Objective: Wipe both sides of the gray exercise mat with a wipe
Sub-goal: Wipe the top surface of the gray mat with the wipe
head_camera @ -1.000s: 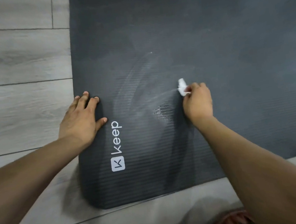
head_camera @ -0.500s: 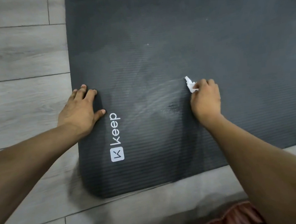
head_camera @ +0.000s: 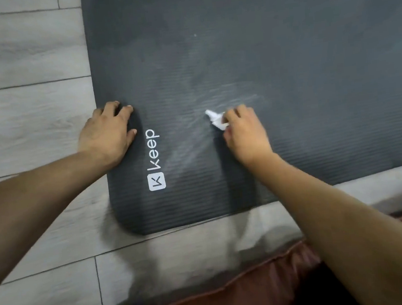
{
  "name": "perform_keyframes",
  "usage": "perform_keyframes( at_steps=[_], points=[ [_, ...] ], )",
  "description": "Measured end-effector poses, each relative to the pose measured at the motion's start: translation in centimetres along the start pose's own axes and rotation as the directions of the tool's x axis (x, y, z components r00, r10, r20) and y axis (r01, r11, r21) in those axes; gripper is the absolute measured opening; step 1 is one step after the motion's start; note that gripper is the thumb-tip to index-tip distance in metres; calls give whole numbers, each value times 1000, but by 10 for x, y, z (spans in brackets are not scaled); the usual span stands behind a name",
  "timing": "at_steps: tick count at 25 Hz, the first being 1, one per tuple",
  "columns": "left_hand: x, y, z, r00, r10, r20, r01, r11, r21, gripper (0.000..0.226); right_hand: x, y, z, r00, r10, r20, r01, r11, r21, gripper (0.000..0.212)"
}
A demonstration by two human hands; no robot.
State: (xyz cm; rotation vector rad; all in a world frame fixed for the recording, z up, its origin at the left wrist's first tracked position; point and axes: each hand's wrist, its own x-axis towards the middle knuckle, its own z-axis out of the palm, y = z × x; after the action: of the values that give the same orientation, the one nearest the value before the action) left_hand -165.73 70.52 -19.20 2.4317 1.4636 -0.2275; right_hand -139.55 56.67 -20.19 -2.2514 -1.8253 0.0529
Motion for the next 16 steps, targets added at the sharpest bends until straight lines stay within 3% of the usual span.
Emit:
perform_keyframes(
  at_steps=[2,4,6,7,9,11,13,14,16],
  points=[
    [-7,-2,7,999,41,-30,-41,999,-25,58,4,36,-13,951,306,-36,-306,952,2,17],
    [-8,-7,11,998,47,-33,-49,997,-62,58,-14,0,-4,960,277,-41,-275,960,52,13],
    [-7,-10,12,997,54,-52,-58,994,-89,57,-48,-72,13,999,-28,23,22,980,196,14],
    [-8,-11,12,997,57,-60,-64,992,-110,56,-70,-105,21,965,-249,80,225,945,236,12],
    [-9,-18,10,994,56,-92,-72,981,-183,50,-93,-143,29,798,-592,112,551,792,263,13],
    [-7,-31,9,985,58,-164,-94,970,-222,42,-77,-142,30,676,-730,97,682,671,291,24],
    [0,-47,7,975,60,-215,-103,975,-196,38,-28,-130,34,614,-786,68,758,612,226,24],
    [4,-52,7,973,57,-222,-101,976,-194,38,4,-122,40,632,-773,47,758,630,171,21],
    [11,-58,8,972,39,-232,-89,974,-208,37,78,-102,52,799,-600,-39,601,795,84,15]
  ],
)
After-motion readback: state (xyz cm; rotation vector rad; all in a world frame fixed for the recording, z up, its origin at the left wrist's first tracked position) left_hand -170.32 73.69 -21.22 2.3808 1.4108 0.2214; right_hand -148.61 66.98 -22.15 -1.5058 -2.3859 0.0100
